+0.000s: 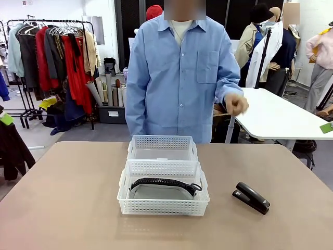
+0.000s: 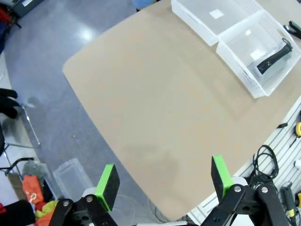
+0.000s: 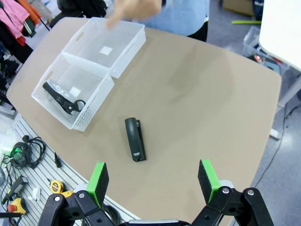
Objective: Distribute items into two baskets.
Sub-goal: Pick up the Stapler that the person points to.
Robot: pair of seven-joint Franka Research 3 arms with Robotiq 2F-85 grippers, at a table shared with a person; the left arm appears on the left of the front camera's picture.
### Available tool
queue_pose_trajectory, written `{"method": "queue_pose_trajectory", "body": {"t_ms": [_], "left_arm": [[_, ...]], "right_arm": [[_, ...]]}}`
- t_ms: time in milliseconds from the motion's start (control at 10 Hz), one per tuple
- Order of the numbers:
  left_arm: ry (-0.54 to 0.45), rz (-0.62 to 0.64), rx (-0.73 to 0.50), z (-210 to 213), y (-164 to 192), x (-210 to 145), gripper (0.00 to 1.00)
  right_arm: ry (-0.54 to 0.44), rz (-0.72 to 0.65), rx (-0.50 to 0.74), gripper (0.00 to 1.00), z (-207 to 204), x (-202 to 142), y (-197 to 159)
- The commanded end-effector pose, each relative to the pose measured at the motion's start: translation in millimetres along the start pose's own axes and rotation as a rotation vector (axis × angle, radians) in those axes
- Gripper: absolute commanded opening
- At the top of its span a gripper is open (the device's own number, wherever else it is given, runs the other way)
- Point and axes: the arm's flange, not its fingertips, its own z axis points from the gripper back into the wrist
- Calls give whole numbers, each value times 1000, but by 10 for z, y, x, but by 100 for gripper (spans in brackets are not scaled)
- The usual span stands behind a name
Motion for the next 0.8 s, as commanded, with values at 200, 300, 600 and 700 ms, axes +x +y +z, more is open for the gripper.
{"method": "queue_pose_trajectory", "body": {"t_ms": [200,300,600,700], "left_arm": [[5,0,-4,-4,23,-18,100],[5,0,-4,-4,23,-18,100],[5,0,-4,-4,23,-18,100],[5,0,-4,-4,23,-18,100]], "right_arm": [[-6,-1,8,100,3,6,7],[-6,-1,8,100,3,6,7],[-6,-1,8,100,3,6,7],[-6,-1,8,100,3,6,7]]}}
